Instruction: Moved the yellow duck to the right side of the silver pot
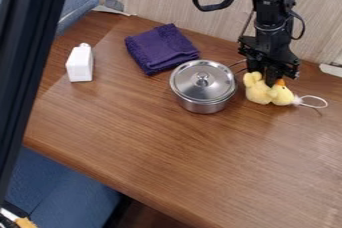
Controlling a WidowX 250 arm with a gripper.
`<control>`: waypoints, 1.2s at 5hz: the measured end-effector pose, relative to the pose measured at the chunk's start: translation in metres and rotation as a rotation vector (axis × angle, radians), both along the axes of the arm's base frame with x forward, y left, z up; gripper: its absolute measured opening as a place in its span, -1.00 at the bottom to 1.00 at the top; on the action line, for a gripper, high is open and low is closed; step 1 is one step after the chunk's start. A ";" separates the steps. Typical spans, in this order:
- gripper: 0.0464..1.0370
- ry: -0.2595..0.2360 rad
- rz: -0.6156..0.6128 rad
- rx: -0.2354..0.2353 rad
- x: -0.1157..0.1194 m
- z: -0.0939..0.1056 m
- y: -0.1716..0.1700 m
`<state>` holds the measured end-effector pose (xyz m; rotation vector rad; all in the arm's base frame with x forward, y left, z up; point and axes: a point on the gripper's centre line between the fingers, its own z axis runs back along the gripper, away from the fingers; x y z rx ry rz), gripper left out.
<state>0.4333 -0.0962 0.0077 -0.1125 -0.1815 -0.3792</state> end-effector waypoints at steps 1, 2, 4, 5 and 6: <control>0.68 0.008 0.007 0.006 -0.006 0.000 0.002; 0.94 0.004 0.016 0.019 -0.012 0.007 0.005; 0.93 0.001 0.026 -0.026 -0.017 0.028 0.007; 0.93 -0.030 0.042 -0.055 -0.023 0.049 0.013; 0.93 -0.074 0.041 -0.060 -0.036 0.067 0.019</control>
